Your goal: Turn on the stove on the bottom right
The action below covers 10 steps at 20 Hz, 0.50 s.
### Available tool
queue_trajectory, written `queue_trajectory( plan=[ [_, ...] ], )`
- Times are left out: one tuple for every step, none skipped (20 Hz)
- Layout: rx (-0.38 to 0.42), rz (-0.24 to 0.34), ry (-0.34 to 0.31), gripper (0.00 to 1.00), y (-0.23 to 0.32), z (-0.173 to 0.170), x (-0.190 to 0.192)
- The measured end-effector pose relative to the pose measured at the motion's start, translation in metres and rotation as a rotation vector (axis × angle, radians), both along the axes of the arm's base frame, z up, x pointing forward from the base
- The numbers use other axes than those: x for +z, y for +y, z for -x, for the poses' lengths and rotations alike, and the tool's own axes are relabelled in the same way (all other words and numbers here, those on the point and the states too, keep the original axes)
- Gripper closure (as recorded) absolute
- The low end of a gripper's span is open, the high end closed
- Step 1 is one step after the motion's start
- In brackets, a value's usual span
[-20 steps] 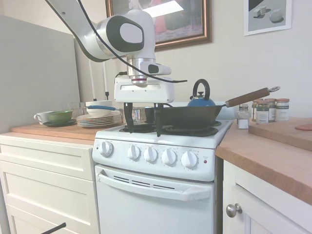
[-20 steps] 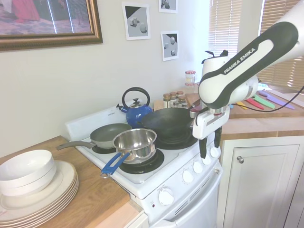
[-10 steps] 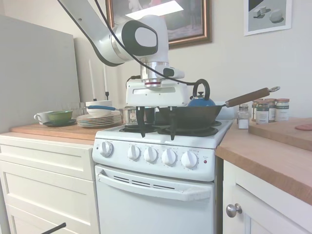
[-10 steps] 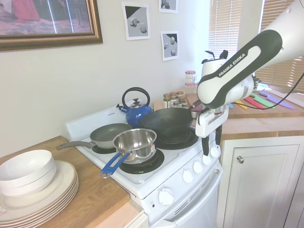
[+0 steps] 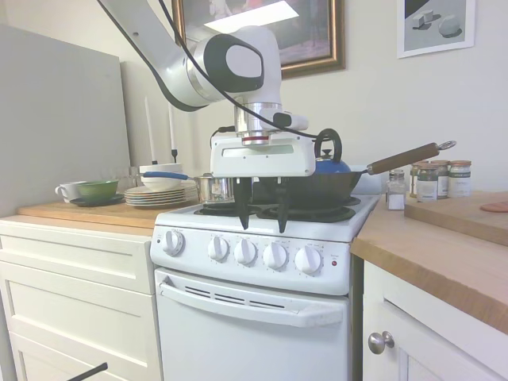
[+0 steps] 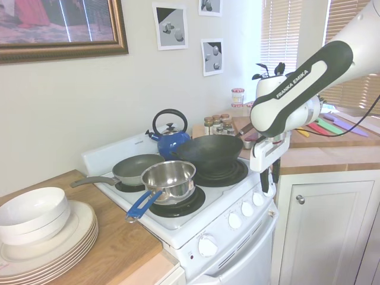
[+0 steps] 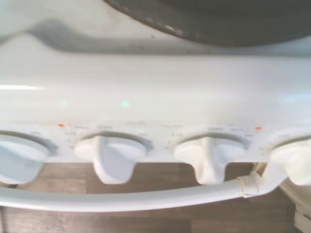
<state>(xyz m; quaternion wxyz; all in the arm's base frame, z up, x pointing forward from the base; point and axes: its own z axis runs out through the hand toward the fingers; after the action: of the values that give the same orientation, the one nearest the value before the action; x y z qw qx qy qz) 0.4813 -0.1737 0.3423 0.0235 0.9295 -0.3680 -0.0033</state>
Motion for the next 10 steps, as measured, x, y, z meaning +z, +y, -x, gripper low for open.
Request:
queue_trajectory(
  plan=[
    [-0.001, 0.002, 0.0, 1.0, -0.002, 0.0, -0.001],
    [-0.002, 0.004, 0.0, 1.0, -0.004, 0.001, -0.002],
    [-0.005, 0.006, 0.0, 1.0, -0.006, 0.001, -0.003],
    [-0.008, 0.007, 0.002, 1.0, -0.009, 0.002, -0.005],
    [-0.011, 0.008, 0.003, 1.0, -0.012, 0.002, -0.007],
    [-0.013, 0.011, 0.001, 1.0, -0.015, 0.002, -0.01],
    [-0.014, 0.014, 0.001, 1.0, -0.018, 0.003, -0.012],
    [-0.013, 0.016, 0.0, 1.0, -0.021, 0.003, -0.014],
    [-0.014, 0.018, -0.004, 1.0, -0.025, 0.004, -0.015],
    [-0.016, 0.019, -0.005, 1.0, -0.028, 0.005, -0.016]
  ],
)
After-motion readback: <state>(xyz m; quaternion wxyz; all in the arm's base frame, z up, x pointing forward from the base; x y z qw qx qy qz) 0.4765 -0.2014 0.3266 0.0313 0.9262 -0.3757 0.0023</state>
